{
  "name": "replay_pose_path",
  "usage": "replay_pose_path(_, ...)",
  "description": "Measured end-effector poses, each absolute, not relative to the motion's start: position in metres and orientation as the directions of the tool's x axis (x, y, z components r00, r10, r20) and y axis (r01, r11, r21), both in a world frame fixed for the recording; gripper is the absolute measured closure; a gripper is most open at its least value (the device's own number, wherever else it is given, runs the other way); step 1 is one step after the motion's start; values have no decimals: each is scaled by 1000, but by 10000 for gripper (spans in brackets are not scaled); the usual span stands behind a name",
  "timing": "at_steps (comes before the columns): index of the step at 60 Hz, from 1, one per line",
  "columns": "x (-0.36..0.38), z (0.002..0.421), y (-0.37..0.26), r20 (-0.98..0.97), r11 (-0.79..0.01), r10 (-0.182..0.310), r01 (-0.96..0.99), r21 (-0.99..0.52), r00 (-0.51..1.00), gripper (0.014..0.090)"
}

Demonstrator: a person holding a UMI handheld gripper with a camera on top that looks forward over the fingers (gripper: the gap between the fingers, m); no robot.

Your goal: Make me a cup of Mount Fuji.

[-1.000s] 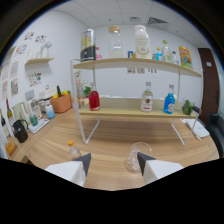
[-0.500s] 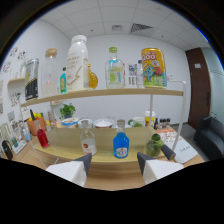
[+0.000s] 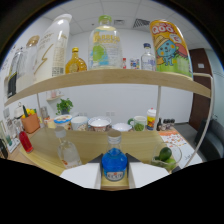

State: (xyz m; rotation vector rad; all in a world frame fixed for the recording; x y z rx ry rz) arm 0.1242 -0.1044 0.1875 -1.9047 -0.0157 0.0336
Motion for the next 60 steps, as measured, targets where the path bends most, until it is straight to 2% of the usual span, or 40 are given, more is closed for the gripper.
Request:
replay_pose_path(20,121,224,-152,-51,-291,26,-41,-956,998,683)
replay_pose_path(31,111,159,-201,-96,-402,-1,-89,-911,995,684)
replay_pose_path(38,109,118,-217,24,-463,-2,20,-886,1000,684)
replay_pose_path(48,112,111,-213,413,-440,88,407,-800,906,684)
replay_pose_path(54,115,115,-207,643,-399,154,642,-654,750,684)
replay_pose_path(60,118,119,-202,821,-345,216,828,-441,528,686)
